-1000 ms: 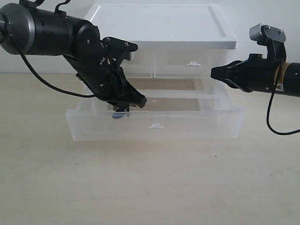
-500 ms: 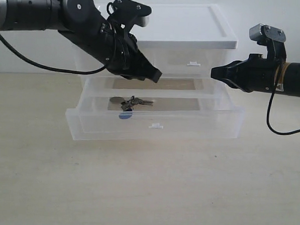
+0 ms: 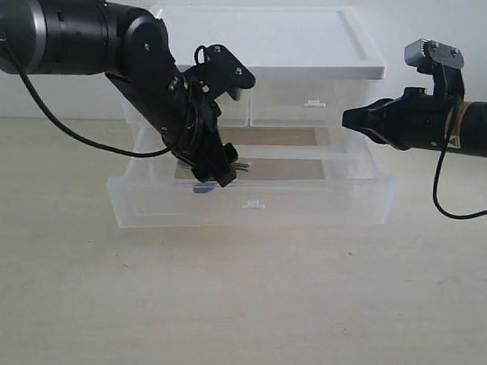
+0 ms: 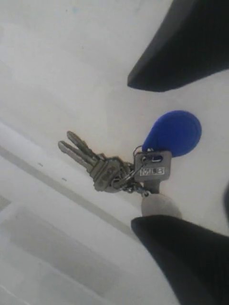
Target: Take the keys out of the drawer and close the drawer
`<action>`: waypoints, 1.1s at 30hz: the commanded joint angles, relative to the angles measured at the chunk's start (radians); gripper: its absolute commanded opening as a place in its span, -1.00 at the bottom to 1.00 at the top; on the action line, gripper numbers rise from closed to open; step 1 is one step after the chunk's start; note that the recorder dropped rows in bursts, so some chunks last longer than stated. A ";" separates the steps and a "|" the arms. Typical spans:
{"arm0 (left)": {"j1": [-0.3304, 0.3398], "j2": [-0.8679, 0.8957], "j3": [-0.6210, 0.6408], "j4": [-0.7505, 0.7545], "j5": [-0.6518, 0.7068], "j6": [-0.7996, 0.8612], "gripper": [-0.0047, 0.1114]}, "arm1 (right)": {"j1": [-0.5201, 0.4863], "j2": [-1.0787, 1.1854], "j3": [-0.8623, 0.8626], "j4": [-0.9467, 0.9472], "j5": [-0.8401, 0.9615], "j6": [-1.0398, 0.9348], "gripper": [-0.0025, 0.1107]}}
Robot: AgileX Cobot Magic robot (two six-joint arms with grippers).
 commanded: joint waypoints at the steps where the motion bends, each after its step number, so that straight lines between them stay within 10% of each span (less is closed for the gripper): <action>1: -0.004 0.029 -0.002 0.040 -0.029 0.071 0.25 | -0.007 -0.003 -0.015 0.038 0.033 -0.004 -0.96; 13: -0.004 0.082 -0.002 0.124 -0.020 0.165 0.00 | -0.007 -0.003 -0.015 0.037 0.033 -0.006 -0.96; 17: -0.004 0.123 -0.002 0.122 0.008 0.182 -0.83 | -0.007 -0.003 -0.015 0.037 0.033 -0.006 -0.96; 33: -0.005 -0.021 -0.002 -0.242 0.210 0.504 -0.84 | -0.007 -0.003 -0.015 0.039 0.055 -0.006 -0.96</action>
